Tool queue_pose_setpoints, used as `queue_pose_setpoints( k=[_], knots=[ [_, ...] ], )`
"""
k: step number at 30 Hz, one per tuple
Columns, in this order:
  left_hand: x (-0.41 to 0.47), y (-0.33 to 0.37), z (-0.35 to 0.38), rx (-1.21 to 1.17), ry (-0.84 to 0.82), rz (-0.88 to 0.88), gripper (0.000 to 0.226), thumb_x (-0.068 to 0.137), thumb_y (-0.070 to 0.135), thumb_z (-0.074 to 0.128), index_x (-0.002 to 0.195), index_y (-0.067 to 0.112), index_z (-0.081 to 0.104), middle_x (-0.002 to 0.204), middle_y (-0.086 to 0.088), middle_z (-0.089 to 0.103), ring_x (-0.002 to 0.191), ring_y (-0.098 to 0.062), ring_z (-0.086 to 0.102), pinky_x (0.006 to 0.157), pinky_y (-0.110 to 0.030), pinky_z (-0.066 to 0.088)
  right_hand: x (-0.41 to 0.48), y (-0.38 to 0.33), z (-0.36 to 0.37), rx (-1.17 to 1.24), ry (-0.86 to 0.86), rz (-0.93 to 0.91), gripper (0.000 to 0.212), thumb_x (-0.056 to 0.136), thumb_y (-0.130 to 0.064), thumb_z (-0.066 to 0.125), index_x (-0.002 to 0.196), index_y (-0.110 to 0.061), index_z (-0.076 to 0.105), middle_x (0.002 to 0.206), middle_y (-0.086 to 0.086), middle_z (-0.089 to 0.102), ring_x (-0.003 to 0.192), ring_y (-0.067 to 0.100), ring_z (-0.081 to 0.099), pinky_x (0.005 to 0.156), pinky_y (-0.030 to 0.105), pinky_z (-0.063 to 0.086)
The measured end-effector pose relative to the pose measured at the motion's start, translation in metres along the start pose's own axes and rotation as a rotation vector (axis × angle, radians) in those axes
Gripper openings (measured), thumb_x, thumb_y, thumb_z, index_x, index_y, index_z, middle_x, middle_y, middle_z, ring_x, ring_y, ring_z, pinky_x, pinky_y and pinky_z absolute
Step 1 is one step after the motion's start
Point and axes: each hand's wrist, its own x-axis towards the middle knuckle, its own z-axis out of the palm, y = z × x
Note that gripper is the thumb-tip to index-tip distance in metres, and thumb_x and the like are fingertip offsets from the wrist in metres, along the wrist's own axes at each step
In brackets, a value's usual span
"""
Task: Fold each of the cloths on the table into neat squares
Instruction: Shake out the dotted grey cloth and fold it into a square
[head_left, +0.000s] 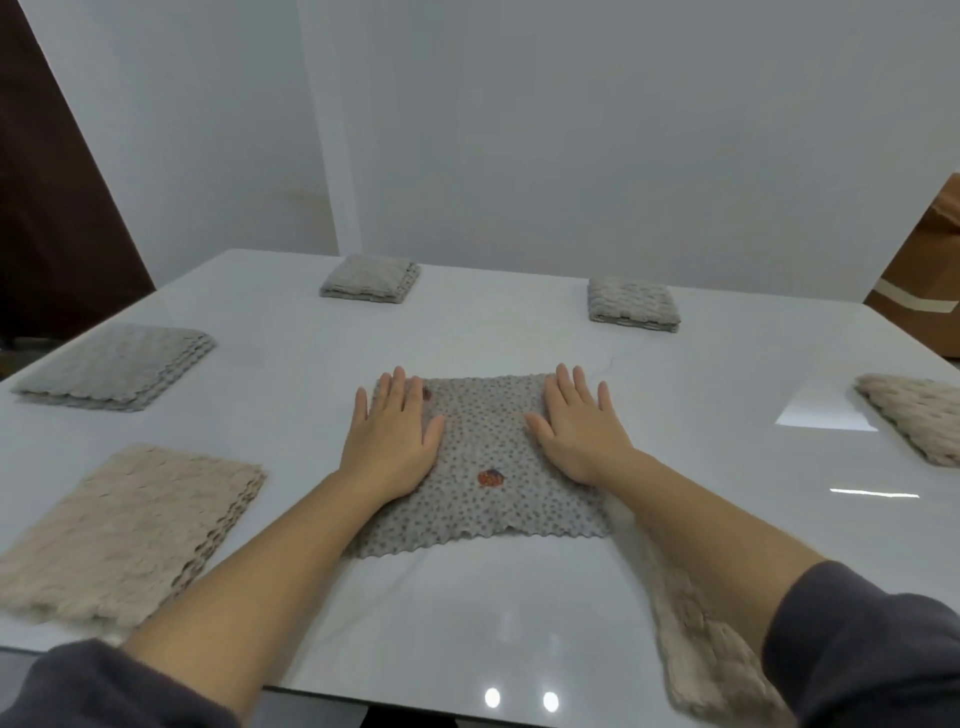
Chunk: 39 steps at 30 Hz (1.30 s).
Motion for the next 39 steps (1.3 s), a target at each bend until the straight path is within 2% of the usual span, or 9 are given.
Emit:
queue_pose_setpoints(
  k=[12, 15, 17, 19, 21, 25, 31, 34, 39],
  knots=[
    [-0.032, -0.018, 0.0, 0.104, -0.141, 0.036, 0.071, 0.099, 0.057, 0.007, 0.155, 0.016, -0.008, 0.163, 0.001, -0.014, 0.149, -0.012, -0.014, 0.116, -0.052, -0.018, -0.028, 0.0, 0.005, -0.098, -0.126, -0.124, 0.07, 0.101, -0.055, 0.013, 0.156, -0.015, -0.005, 0.164, 0.005, -0.01, 0.15, 0.026, -0.012, 0.12, 0.047, -0.006],
    [-0.045, -0.03, -0.011, 0.161, -0.029, 0.097, 0.071, 0.1, 0.057, 0.017, 0.156, 0.014, 0.01, 0.164, -0.001, 0.007, 0.15, -0.016, 0.004, 0.112, -0.056, -0.019, -0.04, 0.01, -0.009, -0.186, -0.098, -0.149, 0.067, 0.103, -0.051, 0.017, 0.156, -0.015, 0.0, 0.164, 0.006, -0.006, 0.15, 0.027, -0.009, 0.12, 0.05, -0.005],
    [-0.057, -0.033, -0.021, 0.043, 0.114, 0.263, 0.056, 0.096, 0.058, 0.031, 0.138, 0.022, 0.045, 0.142, 0.007, 0.045, 0.133, -0.012, 0.039, 0.119, -0.055, 0.004, -0.051, 0.007, -0.019, -0.119, -0.035, -0.211, 0.063, 0.103, -0.047, 0.028, 0.156, -0.015, 0.012, 0.164, 0.004, 0.007, 0.151, 0.024, 0.003, 0.12, 0.047, 0.001],
    [-0.071, -0.03, -0.031, -0.07, 0.125, 0.416, 0.039, 0.087, 0.064, 0.036, 0.102, 0.034, 0.057, 0.103, 0.022, 0.055, 0.098, -0.001, 0.051, 0.105, -0.037, 0.032, -0.064, -0.001, -0.025, -0.027, 0.034, -0.302, 0.056, 0.1, -0.046, 0.043, 0.147, -0.017, 0.035, 0.152, 0.003, 0.035, 0.141, 0.02, 0.032, 0.115, 0.039, 0.023],
    [-0.08, -0.025, -0.034, -0.074, 0.076, 0.512, 0.031, 0.083, 0.066, 0.043, 0.085, 0.037, 0.053, 0.087, 0.022, 0.052, 0.085, 0.001, 0.05, 0.092, -0.023, 0.031, -0.076, -0.01, -0.027, -0.002, 0.06, -0.382, 0.046, 0.094, -0.048, 0.053, 0.131, -0.021, 0.05, 0.127, -0.002, 0.053, 0.116, 0.016, 0.051, 0.094, 0.03, 0.039],
    [-0.085, -0.021, -0.031, -0.053, 0.055, 0.583, 0.022, 0.083, 0.058, 0.056, 0.087, 0.037, 0.055, 0.087, 0.022, 0.051, 0.082, 0.005, 0.048, 0.089, -0.016, 0.031, -0.089, -0.023, -0.021, 0.042, 0.06, -0.447, 0.04, 0.085, -0.049, 0.062, 0.116, -0.025, 0.054, 0.107, -0.008, 0.054, 0.096, 0.009, 0.05, 0.079, 0.024, 0.038],
    [-0.086, -0.016, -0.024, 0.06, 0.134, 0.587, 0.002, 0.087, 0.023, 0.056, 0.086, 0.023, 0.057, 0.084, 0.01, 0.054, 0.073, -0.013, 0.052, 0.061, -0.033, 0.047, -0.087, -0.033, -0.011, 0.046, 0.135, -0.428, 0.028, 0.084, -0.03, 0.059, 0.111, -0.024, 0.055, 0.103, -0.007, 0.053, 0.097, 0.015, 0.052, 0.07, 0.025, 0.033],
    [-0.086, -0.018, -0.022, 0.07, 0.12, 0.496, 0.016, 0.085, 0.006, 0.052, 0.093, 0.019, 0.055, 0.093, 0.005, 0.055, 0.081, -0.017, 0.053, 0.063, -0.031, 0.044, -0.082, -0.032, -0.008, -0.01, 0.133, -0.4, 0.034, 0.083, -0.003, 0.048, 0.114, -0.018, 0.052, 0.111, 0.002, 0.053, 0.104, 0.023, 0.051, 0.068, 0.032, 0.037],
    [-0.081, -0.035, -0.029, -0.01, 0.055, 0.304, 0.02, 0.083, 0.005, 0.051, 0.096, 0.02, 0.055, 0.097, 0.006, 0.053, 0.09, -0.016, 0.051, 0.074, -0.032, 0.045, -0.079, -0.017, -0.009, 0.006, 0.133, -0.324, 0.039, 0.082, 0.007, 0.043, 0.112, -0.018, 0.049, 0.11, 0.001, 0.052, 0.101, 0.023, 0.05, 0.071, 0.034, 0.042]
  ],
)
